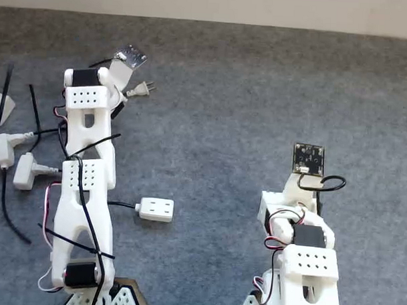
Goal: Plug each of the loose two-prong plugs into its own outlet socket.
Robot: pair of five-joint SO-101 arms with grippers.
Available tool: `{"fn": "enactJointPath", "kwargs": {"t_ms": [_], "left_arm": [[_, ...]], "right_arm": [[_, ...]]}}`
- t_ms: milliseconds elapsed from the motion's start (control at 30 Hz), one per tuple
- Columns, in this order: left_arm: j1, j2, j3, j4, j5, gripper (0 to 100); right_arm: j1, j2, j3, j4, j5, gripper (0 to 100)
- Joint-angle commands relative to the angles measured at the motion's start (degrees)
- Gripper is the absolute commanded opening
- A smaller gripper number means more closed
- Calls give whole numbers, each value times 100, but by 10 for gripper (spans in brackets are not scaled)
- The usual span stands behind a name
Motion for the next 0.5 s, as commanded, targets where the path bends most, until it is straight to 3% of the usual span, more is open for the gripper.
{"fn": "enactJointPath", "kwargs": {"t_ms": [0, 167, 267, 467], "left_arm": [[-154, -497, 40, -158, 800, 44], [-321, -681, 75, -484, 2585, 260], [-435, -514, 40, -492, 3640, 268], [-505, 119, 31, -835, 3763, 263]], "right_arm": [[-40, -92, -31, -101, 0, 365], [-40, -92, -31, -101, 0, 365], [-40, -92, -31, -101, 0, 365], [-48, -92, -22, -101, 0, 365]]}}
